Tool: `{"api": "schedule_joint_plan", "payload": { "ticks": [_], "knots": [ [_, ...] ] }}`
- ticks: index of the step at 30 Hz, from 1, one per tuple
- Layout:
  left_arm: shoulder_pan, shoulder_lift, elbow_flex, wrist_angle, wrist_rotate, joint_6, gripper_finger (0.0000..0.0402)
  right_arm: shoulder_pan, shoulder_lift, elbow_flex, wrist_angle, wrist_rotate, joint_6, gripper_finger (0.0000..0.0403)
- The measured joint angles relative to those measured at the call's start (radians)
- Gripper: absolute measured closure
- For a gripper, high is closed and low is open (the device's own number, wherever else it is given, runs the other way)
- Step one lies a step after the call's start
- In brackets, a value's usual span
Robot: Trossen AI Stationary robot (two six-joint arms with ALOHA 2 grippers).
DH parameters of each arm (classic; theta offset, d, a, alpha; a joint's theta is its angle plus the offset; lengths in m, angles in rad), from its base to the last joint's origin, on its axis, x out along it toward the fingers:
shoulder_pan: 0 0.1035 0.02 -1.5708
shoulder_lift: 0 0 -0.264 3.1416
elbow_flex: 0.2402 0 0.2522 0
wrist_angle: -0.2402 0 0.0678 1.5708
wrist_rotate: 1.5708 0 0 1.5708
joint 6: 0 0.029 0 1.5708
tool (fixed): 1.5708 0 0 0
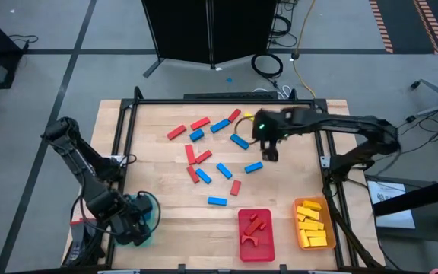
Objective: Sort blocks
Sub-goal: Put the blue block into the blue bin
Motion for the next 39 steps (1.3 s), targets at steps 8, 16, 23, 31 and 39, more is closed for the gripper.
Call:
{"api": "schedule_joint_plan", "payload": {
  "ticks": [8, 16, 23, 31, 39],
  "knots": [
    [0.047, 0.000, 0.000, 0.000, -0.112, 0.019, 0.0059, 0.087, 0.244, -0.001, 0.070, -0.054, -0.223, 0.0064],
    [0.058, 0.000, 0.000, 0.000, -0.113, 0.018, 0.0059, 0.117, 0.368, -0.001, 0.095, -0.083, -0.281, 0.0065],
    [0.058, 0.000, 0.000, 0.000, -0.113, 0.018, 0.0059, 0.121, 0.394, -0.092, 0.182, -0.074, -0.287, 0.0098],
    [0.060, 0.000, 0.000, -0.006, -0.150, 0.019, 0.0059, 0.108, 0.327, -0.291, 0.382, -0.080, -0.275, 0.0176],
    [0.099, -0.001, 0.000, -0.008, -0.166, 0.019, 0.0059, 0.108, 0.321, -0.298, 0.393, -0.081, -0.280, 0.0319]
  ]
}}
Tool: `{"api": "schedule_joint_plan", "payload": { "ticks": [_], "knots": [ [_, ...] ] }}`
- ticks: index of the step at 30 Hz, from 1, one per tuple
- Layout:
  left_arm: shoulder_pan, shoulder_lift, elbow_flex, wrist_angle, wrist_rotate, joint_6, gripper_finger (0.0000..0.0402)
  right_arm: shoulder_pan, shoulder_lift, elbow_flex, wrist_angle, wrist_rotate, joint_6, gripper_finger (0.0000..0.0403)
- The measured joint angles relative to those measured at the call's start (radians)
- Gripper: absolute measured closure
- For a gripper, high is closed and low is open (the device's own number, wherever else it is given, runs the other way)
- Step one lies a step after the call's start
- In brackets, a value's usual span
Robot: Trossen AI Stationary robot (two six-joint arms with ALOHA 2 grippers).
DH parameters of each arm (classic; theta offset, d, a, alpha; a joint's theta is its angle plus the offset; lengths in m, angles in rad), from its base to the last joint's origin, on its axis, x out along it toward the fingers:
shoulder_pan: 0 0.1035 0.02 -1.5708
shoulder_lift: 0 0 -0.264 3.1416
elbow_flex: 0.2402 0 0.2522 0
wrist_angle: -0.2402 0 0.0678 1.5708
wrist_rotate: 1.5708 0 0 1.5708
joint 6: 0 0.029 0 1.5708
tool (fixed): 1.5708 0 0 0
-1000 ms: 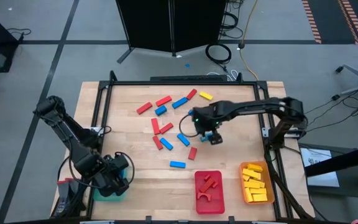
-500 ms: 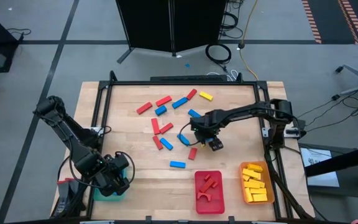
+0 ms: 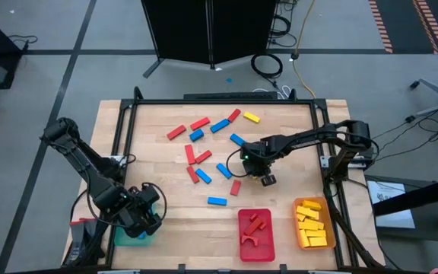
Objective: Sort blocks
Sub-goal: Put the blue block into the blue bin
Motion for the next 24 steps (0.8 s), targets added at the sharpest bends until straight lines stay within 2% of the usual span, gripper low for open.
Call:
{"api": "schedule_joint_plan", "payload": {
  "ticks": [8, 10, 14, 19, 21, 24],
  "knots": [
    [0.104, 0.000, 0.000, 0.006, -0.233, 0.012, 0.0059, 0.000, -0.022, 0.068, -0.046, -0.002, 0.078, 0.0319],
    [0.138, 0.000, 0.000, 0.012, -0.299, 0.036, 0.0059, -0.003, -0.051, 0.106, -0.030, 0.027, 0.092, 0.0319],
    [0.217, 0.000, 0.001, 0.032, -0.427, 0.125, 0.0059, -0.019, -0.167, 0.202, -0.025, 0.012, 0.123, 0.0319],
    [0.336, -0.018, 0.001, 0.200, -0.595, 0.347, 0.0059, -0.031, -0.291, 0.320, 0.036, -0.008, 0.174, 0.0319],
    [0.392, -0.030, 0.001, 0.335, -0.642, 0.494, 0.0059, -0.032, -0.327, 0.365, 0.059, -0.012, 0.180, 0.0319],
    [0.477, -0.052, 0.001, 0.604, -0.651, 0.764, 0.0059, -0.031, -0.353, 0.416, 0.078, -0.019, 0.180, 0.0319]
  ]
}}
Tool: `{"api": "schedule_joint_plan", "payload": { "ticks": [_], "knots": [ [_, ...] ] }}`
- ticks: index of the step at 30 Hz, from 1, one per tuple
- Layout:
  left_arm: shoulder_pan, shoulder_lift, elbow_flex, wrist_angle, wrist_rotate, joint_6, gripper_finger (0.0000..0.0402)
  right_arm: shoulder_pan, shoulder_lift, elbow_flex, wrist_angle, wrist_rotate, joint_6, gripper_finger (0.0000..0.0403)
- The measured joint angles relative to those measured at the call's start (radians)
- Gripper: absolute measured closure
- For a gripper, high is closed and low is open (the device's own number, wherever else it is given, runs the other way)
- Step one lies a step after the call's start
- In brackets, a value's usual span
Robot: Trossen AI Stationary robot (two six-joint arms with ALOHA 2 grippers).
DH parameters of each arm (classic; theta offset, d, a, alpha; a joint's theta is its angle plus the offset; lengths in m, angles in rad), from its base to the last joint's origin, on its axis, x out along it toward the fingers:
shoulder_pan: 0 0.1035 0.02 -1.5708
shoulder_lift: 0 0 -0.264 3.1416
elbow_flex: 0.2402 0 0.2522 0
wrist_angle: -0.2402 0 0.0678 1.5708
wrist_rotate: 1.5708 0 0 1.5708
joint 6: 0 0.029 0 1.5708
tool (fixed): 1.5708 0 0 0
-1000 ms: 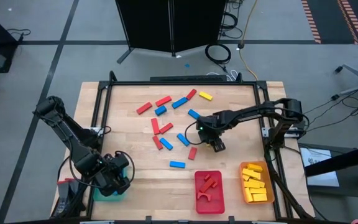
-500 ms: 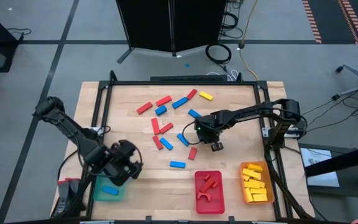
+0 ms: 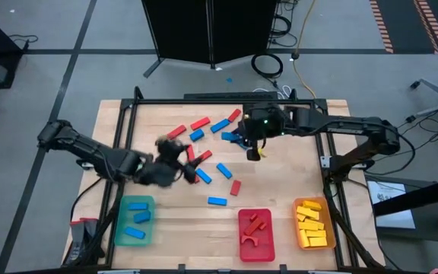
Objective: Sort blocks
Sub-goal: Put the blue block into the blue bin
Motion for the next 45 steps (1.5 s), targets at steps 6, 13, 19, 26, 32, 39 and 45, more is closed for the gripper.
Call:
{"api": "schedule_joint_plan", "payload": {
  "ticks": [6, 13, 19, 26, 32, 39, 45],
  "knots": [
    [0.143, -0.007, 0.001, 0.590, 0.129, 0.456, 0.0059, 0.000, -0.045, 0.069, 0.055, -0.004, 0.004, 0.0319],
    [0.234, -0.007, 0.001, 0.787, 0.234, 0.576, 0.0059, 0.002, -0.042, 0.087, 0.098, 0.015, 0.052, 0.0319],
    [0.253, 0.017, 0.000, 0.802, 0.219, 0.574, 0.0059, -0.007, -0.041, 0.087, 0.153, 0.239, 0.108, 0.0319],
    [0.286, 0.073, 0.000, 0.972, 0.173, 0.572, 0.0059, -0.018, -0.012, 0.087, 0.195, 0.267, 0.107, 0.0319],
    [0.309, 0.107, 0.013, 0.983, 0.172, 0.558, 0.0059, -0.017, 0.015, 0.087, 0.244, 0.288, 0.106, 0.0319],
    [0.316, 0.138, 0.040, 0.984, 0.172, 0.545, 0.0059, -0.024, 0.020, 0.087, 0.265, 0.288, 0.105, 0.0319],
    [0.329, 0.159, 0.056, 0.983, 0.181, 0.535, 0.0061, -0.024, 0.021, 0.087, 0.265, 0.288, 0.104, 0.0319]
  ]
}}
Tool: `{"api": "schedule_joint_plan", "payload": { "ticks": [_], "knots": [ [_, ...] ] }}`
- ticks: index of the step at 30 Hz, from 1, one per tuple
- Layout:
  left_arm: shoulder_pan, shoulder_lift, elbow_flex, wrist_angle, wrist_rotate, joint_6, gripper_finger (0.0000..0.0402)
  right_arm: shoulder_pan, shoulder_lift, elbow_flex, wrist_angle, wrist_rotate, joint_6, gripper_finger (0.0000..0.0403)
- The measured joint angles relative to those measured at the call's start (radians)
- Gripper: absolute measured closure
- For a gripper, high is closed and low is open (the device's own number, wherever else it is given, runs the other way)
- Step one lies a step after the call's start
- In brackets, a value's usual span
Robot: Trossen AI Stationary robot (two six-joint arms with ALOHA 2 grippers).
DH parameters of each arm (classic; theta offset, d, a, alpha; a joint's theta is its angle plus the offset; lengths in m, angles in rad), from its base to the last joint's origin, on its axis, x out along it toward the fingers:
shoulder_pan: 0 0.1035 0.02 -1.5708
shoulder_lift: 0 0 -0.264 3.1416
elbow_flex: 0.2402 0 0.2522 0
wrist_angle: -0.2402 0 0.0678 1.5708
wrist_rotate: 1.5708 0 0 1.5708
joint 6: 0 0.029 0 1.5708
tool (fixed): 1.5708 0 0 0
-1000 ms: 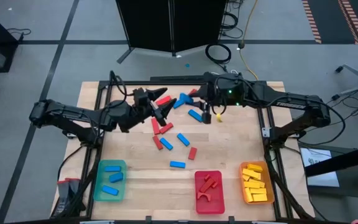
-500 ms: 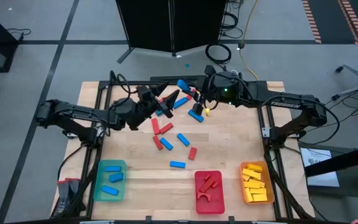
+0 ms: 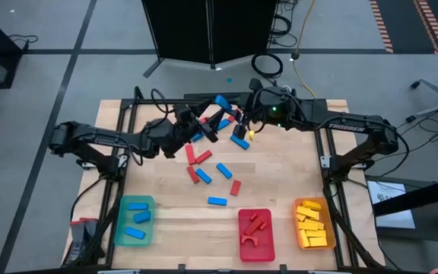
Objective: Sort blocks
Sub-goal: Put the blue block into the blue bin
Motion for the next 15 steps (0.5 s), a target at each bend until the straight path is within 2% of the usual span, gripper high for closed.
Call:
{"api": "schedule_joint_plan", "payload": {
  "ticks": [9, 15],
  "knots": [
    [0.029, 0.000, 0.004, 0.002, 0.004, -0.019, 0.0101, 0.001, 0.000, 0.000, 0.001, -0.003, -0.003, 0.0319],
    [0.045, 0.007, 0.004, 0.002, 0.049, -0.070, 0.0118, 0.001, 0.000, 0.000, 0.002, -0.005, -0.003, 0.0319]
  ]
}}
